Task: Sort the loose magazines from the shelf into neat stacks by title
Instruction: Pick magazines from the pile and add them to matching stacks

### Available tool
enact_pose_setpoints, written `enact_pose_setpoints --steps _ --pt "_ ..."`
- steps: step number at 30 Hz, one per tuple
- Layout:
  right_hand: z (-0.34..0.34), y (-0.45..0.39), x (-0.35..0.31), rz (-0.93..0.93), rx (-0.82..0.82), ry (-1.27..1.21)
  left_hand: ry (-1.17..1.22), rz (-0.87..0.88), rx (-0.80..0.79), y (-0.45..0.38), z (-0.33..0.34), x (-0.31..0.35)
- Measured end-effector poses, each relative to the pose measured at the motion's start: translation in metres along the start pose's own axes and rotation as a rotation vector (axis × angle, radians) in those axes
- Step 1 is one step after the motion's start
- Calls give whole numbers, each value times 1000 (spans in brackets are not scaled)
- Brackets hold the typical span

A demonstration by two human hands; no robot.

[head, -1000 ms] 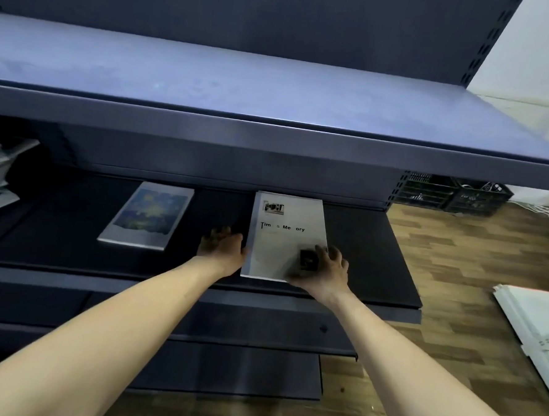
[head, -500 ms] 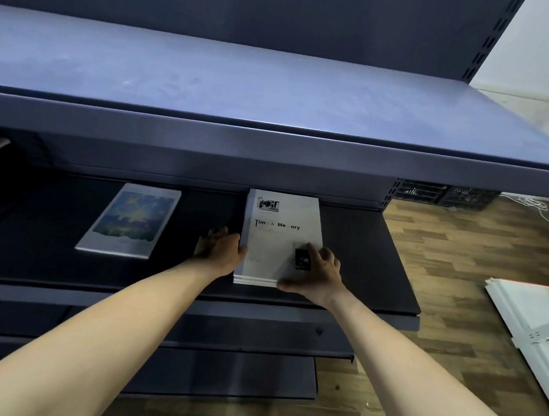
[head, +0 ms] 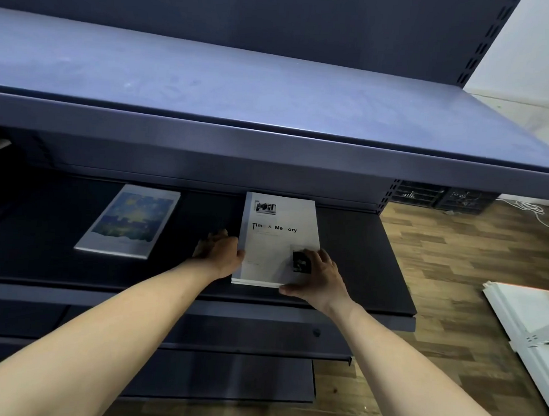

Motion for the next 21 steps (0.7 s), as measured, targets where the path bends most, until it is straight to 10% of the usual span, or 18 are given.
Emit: enact_pose_setpoints --steps 21 --pt "6 28 -42 -85 -50 251 -120 -125 -53 71 -27 -13"
Point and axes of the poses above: each hand's wrist, its own y-axis away from the middle knuckle, its own z-axis out of the palm, x = y × z, the point moved 2 cm from there along -y, towards the middle knuckle, and after that the axes turned 7 degrees about z, right-handed, at the moved point
